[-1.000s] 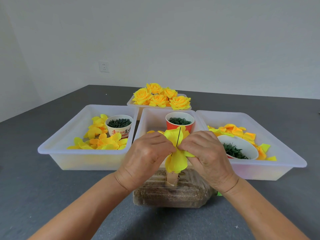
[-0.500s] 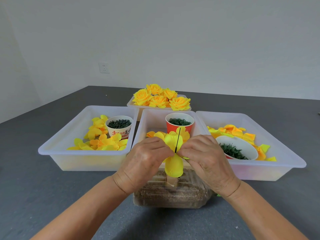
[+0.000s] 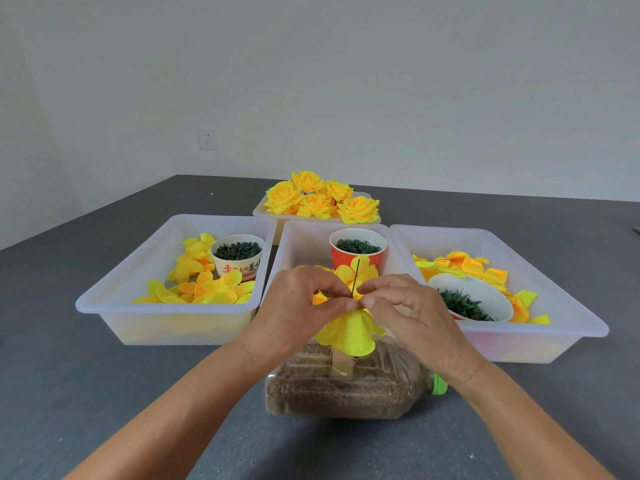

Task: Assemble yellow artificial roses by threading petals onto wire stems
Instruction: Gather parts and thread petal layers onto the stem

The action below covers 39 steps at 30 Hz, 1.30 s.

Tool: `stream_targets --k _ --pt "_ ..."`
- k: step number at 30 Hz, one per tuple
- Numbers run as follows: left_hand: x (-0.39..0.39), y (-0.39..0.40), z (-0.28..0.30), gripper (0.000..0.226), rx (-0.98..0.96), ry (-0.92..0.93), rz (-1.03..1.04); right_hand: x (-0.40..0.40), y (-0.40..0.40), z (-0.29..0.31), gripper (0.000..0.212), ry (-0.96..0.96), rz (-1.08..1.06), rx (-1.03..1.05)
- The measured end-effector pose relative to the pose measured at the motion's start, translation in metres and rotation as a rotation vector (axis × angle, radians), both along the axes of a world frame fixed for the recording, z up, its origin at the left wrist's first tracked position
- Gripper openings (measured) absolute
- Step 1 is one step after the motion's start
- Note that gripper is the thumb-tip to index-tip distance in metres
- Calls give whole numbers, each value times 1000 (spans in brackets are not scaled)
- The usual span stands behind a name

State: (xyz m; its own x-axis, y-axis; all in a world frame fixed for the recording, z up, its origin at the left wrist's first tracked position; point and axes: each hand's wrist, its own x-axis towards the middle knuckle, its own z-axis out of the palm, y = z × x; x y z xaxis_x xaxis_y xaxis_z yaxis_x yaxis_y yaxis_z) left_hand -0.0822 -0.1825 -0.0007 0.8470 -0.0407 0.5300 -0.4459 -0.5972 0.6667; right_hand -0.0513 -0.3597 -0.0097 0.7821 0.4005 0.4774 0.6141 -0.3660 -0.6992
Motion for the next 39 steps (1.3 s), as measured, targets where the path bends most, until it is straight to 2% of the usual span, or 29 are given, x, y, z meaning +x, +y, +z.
stream_targets --k 4,7,12,17,21,23,25,28,34,36,39 --pt "2 -1 -2 10 -46 85 1 1 2 -5 9 78 -16 20" --pt "3 0 -1 19 -73 134 -16 1 1 -7 13 133 5 68" --pt "4 0 4 11 -17 204 -58 4 1 -10 21 166 9 107" --pt "5 0 2 10 -63 229 -76 8 -2 -5 15 167 45 88" --pt "5 2 2 12 -64 246 -88 39 -11 7 14 226 -127 214" --pt "6 2 4 13 -63 262 -100 59 -9 7 9 248 -201 137" --pt "6 2 5 16 -77 279 -111 77 -3 2 6 261 -244 -38" --pt "7 3 5 19 -102 298 -125 103 10 -6 24 234 -266 -343" --pt "8 3 4 21 -138 300 -131 135 41 -24 54 127 -207 -638" --pt "7 3 3 21 -141 300 -137 139 47 -29 50 59 -205 -681" --pt "8 4 2 22 -150 299 -143 143 53 -29 26 -150 -244 -887"
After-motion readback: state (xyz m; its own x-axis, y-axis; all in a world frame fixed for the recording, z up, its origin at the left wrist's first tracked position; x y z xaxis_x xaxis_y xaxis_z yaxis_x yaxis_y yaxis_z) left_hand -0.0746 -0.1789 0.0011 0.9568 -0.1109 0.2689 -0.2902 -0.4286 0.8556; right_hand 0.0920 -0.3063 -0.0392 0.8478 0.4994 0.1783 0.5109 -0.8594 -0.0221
